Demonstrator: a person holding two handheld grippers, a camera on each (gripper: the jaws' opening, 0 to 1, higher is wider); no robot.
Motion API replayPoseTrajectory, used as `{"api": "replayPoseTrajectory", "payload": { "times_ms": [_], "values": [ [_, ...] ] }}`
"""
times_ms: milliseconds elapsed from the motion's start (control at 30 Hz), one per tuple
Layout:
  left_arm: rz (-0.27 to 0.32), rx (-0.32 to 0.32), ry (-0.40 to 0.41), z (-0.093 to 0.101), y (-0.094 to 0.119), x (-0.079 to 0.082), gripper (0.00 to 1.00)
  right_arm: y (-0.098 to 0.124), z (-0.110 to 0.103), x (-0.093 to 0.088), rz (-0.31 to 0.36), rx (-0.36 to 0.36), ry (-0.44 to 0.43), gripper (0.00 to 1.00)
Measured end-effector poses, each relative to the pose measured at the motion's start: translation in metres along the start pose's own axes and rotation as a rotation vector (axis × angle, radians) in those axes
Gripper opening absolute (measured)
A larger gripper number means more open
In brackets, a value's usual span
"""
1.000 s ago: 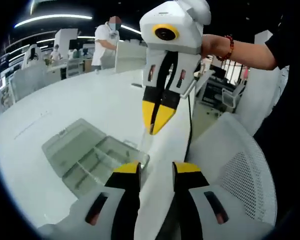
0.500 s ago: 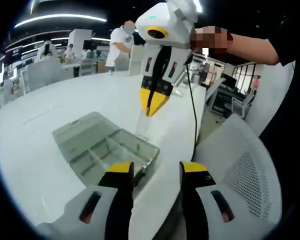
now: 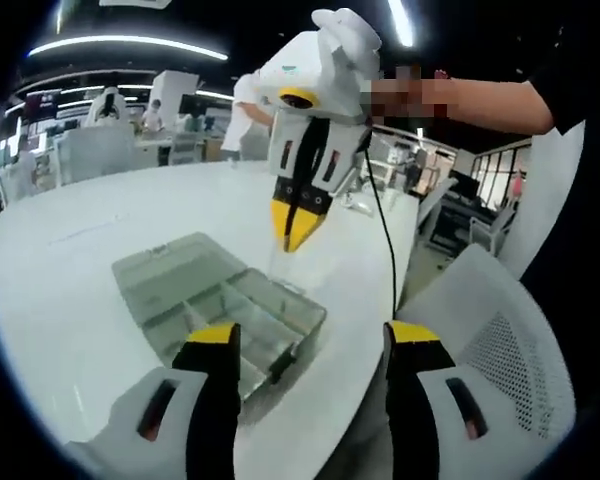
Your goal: Insert the divider into the dual guide fixture by aligning both edges with the guide slots and pushing it downward to the bottom, including one-sided entry, uneven engagement, binding, and posture correction.
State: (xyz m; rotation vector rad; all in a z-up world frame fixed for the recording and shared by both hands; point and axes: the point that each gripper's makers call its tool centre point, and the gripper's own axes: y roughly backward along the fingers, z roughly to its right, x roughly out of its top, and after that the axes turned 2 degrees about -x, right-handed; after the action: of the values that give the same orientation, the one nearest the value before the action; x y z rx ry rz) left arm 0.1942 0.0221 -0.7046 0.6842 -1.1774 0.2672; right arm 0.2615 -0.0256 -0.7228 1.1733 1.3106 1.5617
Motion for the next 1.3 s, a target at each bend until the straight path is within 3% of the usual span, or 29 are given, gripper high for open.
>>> {"api": "replayPoseTrajectory", "payload": {
  "times_ms": [200,367,533,933,1300],
  "values": [
    [0.032,0.018,0.008,-0.004,0.002,0.003,0.72,-0.010,0.001,0.003,-0.010,0.021,0.003,0.00],
    [0.021,0.036,0.009,-0.007,0.002,0.001,0.79,-0.013,0.000,0.003,-0.018,0.032,0.007,0.00],
    [0.023,0.020,0.027,-0.004,0.001,0.000,0.77,-0.017,0.001,-0.003,-0.044,0.025,0.024,0.00],
    [0.026,0.011,0.040,-0.003,0.001,0.000,0.75,-0.014,0.002,0.003,-0.020,0.031,0.001,0.00],
    [0.024,0.014,0.043,-0.005,0.001,0.000,0.75,-0.018,0.002,0.000,-0.048,0.039,0.003,0.00]
  ]
}}
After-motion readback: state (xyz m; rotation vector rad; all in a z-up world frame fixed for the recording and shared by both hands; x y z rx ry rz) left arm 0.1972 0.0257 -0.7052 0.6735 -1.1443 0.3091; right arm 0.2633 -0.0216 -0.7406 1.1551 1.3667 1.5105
